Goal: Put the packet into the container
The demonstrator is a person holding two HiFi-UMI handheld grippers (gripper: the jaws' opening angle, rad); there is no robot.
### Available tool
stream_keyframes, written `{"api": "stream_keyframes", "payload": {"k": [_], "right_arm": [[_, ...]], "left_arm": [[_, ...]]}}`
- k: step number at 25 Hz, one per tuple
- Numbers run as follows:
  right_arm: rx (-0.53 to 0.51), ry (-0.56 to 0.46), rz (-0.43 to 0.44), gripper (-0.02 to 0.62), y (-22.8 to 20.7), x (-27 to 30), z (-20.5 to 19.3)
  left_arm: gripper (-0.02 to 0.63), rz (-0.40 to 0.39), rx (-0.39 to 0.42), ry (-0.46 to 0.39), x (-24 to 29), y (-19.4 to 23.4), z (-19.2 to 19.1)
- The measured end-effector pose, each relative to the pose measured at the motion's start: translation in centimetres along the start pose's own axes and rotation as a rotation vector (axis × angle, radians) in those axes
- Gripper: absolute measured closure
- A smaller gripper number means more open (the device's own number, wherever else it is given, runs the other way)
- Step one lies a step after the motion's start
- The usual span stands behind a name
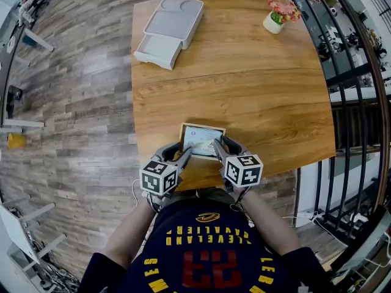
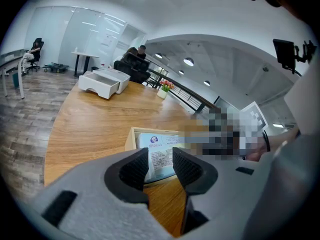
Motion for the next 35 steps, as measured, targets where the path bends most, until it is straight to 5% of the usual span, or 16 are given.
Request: {"api": "stream_keyframes", "payload": {"k": [5, 8, 12, 22, 35], "right_arm": [[-0.050, -0.047, 0.039, 0.459, 0.9, -1.4, 1.2], [-0.044, -0.089, 0.062, 0.555, 1.4, -2.6, 2.0], [-0.030, -0.144, 0.114, 0.578, 3.1, -4.5, 3.1], [-0.046, -0.186, 0.224, 0.584, 7.5, -8.0, 6.2], [-0.104, -0.312, 0.276, 0.584, 10.4, -11.4, 7.9]], "left_arm": [[0.452, -0.015, -0.001, -0.048, -0.9, -1.1, 0.7], [0.453, -0.038, 0.003, -0.084, -1.3, -2.3, 1.5], [0.459, -0.090, 0.003, -0.135, -2.3, -4.2, 2.7], [0.597, -0.157, 0.022, -0.305, -6.3, -7.3, 6.8], [0.598, -0.188, 0.020, -0.310, -7.6, -8.8, 6.7]]}}
Point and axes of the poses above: the fingertips, and each gripper's own axes: x forward along the fingers, y to its left, z out of its top, the point moved 8 cm from there along -x, backward along the fingers, and after that the axes turned 8 degrees about -y, right-handed, at the moved point
